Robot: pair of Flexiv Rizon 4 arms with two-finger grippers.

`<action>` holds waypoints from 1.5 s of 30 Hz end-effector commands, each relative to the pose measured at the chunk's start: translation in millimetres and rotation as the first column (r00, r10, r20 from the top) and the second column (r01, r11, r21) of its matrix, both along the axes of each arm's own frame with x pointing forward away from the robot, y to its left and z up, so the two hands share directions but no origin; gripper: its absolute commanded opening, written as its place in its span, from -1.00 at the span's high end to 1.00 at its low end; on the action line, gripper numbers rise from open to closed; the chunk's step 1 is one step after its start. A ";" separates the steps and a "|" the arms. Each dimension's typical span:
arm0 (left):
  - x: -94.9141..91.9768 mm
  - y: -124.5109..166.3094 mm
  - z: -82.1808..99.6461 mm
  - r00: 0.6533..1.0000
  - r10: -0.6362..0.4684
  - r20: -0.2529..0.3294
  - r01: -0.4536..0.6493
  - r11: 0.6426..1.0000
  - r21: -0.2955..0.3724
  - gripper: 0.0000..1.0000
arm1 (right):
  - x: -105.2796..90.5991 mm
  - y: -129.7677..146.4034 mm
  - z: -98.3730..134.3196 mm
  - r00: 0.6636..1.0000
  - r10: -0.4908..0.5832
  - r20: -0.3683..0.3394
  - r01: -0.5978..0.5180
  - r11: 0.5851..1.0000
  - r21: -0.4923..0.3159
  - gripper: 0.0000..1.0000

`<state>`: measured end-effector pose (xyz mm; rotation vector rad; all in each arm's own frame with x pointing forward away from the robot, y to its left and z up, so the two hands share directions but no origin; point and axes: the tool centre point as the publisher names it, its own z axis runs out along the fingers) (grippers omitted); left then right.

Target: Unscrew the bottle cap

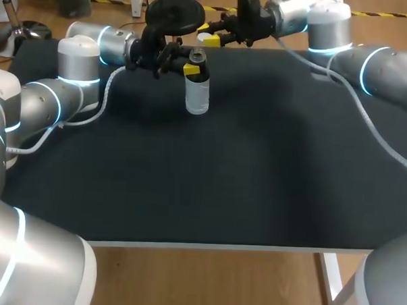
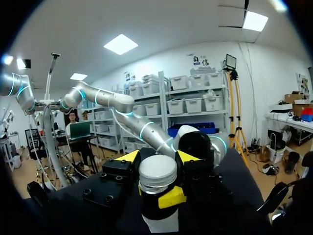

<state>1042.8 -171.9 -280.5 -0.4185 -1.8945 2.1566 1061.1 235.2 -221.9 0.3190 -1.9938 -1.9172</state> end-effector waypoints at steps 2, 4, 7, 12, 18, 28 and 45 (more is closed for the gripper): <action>7.1 0.0 -2.3 1.000 -0.016 0.000 0.016 1.000 -0.005 1.00 | 22.3 -41.6 -11.6 0.887 0.460 -0.033 -0.459 0.887 0.041 1.00; 7.1 0.0 -2.3 1.000 -0.016 0.000 0.016 1.000 -0.005 1.00 | 28.3 -62.8 -19.7 0.912 0.407 -0.048 -0.407 0.913 0.017 1.00; 7.1 0.0 -2.3 1.000 -0.016 0.000 0.016 1.000 -0.005 1.00 | 35.8 -92.7 -36.8 0.947 0.313 -0.072 -0.315 0.949 -0.015 1.00; 7.1 0.0 -2.3 1.000 -0.016 0.000 0.016 1.000 -0.005 1.00 | 43.5 -131.8 -68.1 0.987 0.137 -0.085 -0.142 0.988 -0.061 1.00; 7.1 0.0 -2.3 1.000 -0.016 0.000 0.016 1.000 -0.005 1.00 | 49.0 -164.4 -109.6 0.992 -0.046 -0.114 0.035 0.995 -0.098 1.00; 7.1 0.0 -2.3 1.000 -0.016 0.000 0.016 1.000 -0.005 1.00 | 56.5 -195.1 -164.5 0.954 -0.277 -0.116 0.253 0.949 -0.188 1.00; 7.1 0.0 -2.3 1.000 -0.016 0.000 0.016 1.000 -0.005 1.00 | 61.5 -212.2 -162.9 0.891 -0.434 -0.133 0.396 0.886 -0.242 -1.00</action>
